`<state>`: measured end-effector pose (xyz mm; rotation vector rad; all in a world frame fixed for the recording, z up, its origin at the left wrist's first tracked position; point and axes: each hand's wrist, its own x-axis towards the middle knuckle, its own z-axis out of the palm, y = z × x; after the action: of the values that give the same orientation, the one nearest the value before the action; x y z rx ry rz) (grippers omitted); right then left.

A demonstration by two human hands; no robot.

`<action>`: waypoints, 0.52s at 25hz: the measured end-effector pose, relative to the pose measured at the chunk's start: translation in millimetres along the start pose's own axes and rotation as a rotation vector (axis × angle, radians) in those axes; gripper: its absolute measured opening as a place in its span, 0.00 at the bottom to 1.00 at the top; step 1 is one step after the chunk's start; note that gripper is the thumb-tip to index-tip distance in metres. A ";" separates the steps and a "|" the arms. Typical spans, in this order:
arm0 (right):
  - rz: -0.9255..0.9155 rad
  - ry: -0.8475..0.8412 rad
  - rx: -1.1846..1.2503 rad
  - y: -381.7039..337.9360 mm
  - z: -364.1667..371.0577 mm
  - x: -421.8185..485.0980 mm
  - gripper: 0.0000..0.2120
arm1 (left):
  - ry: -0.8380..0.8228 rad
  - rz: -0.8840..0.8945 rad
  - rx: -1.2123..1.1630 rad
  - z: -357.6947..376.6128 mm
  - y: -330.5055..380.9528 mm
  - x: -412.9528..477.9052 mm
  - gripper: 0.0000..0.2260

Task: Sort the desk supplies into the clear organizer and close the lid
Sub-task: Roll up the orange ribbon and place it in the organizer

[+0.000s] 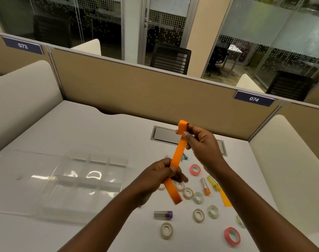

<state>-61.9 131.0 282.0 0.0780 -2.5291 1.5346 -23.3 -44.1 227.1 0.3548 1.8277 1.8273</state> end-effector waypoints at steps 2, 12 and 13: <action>-0.085 0.005 -0.104 5.6 -0.2 2.2 0.12 | 0.016 -0.047 0.062 -6.0 -1.6 -2.5 0.10; -0.394 0.095 -0.341 -0.5 -10.3 21.4 0.11 | 0.165 0.075 -0.082 -24.7 2.7 -9.0 0.18; -0.488 0.071 -0.448 2.0 -11.7 21.4 0.10 | 0.181 0.111 -0.145 -29.4 8.6 -11.4 0.17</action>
<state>-81.7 143.4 289.4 0.5203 -2.4794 0.7647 -31.1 -74.5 236.1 0.2482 1.8108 2.1152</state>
